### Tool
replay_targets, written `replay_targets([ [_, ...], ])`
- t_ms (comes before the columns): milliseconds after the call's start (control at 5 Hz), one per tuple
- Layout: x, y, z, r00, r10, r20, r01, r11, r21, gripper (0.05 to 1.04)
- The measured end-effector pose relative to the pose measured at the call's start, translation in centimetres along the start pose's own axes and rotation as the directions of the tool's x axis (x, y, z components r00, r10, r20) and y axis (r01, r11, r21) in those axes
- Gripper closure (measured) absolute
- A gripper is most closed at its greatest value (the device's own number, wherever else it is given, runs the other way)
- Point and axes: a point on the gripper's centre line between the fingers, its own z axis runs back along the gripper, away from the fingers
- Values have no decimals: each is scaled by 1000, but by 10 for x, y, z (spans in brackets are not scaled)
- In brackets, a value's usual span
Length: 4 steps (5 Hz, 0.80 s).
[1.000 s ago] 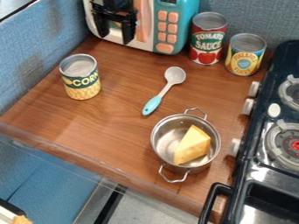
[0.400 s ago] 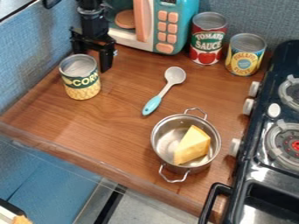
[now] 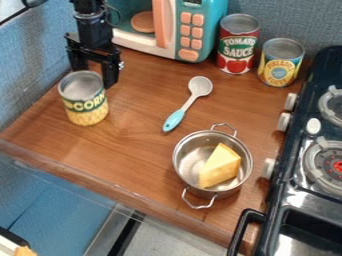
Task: Moved the corn can to the bottom left side of the table
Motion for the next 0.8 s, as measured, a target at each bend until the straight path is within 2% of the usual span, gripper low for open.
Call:
replay_targets([
  [200, -10, -6, 5, 1000, -7, 13, 7, 1000, -3, 84],
  [800, -20, -14, -2, 999, -27, -20, 26, 998, -49, 84],
])
